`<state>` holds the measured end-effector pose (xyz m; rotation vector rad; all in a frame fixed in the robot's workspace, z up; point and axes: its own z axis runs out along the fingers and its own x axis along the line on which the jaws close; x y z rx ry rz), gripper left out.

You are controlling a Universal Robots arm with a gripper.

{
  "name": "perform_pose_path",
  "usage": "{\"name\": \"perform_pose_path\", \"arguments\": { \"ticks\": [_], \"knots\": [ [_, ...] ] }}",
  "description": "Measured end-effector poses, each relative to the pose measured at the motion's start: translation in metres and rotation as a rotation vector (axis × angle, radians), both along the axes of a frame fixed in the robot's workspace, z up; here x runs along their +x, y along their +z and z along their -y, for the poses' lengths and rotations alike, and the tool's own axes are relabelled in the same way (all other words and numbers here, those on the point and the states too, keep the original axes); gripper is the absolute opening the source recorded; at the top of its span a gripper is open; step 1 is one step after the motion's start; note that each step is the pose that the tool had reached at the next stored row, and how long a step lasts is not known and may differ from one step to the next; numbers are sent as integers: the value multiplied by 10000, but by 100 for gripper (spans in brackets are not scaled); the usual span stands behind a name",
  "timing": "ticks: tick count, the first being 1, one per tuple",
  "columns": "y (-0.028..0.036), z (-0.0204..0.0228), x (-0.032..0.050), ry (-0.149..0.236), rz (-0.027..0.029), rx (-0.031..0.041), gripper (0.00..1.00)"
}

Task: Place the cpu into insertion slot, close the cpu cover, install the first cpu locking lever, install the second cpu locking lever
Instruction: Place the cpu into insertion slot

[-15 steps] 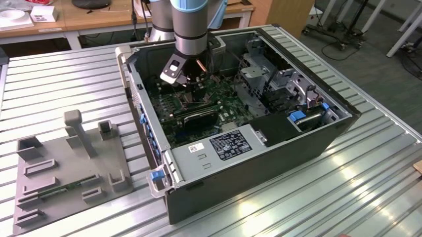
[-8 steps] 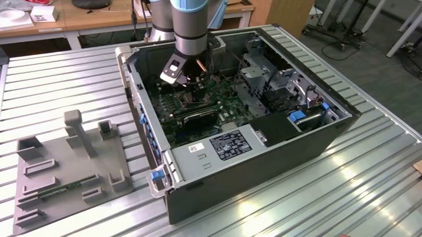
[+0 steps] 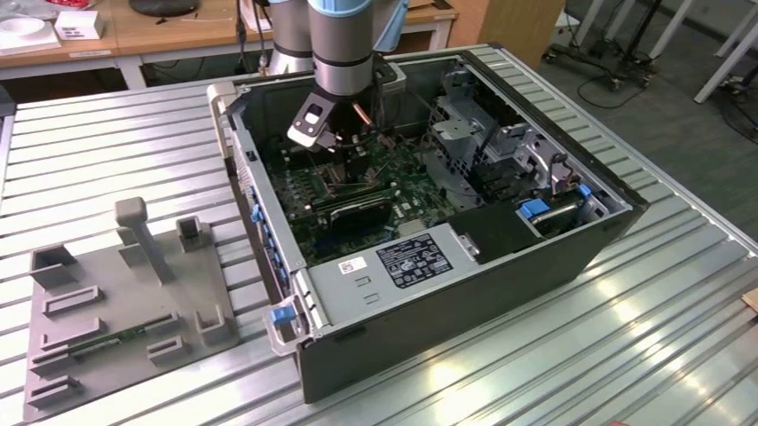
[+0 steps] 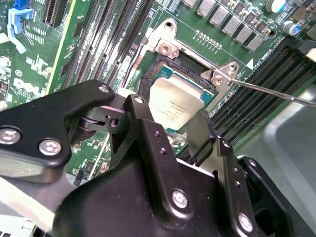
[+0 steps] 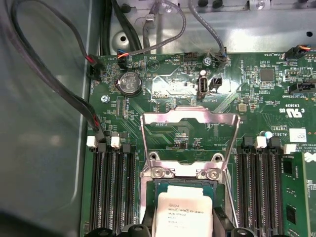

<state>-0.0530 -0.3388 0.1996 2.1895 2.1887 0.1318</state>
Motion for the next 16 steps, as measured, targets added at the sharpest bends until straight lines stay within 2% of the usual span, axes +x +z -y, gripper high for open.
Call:
{"name": "perform_pose_path", "arguments": {
  "ticks": [16],
  "knots": [
    [6, 2, 0, 0, 1, 0, 54]
  ]
}}
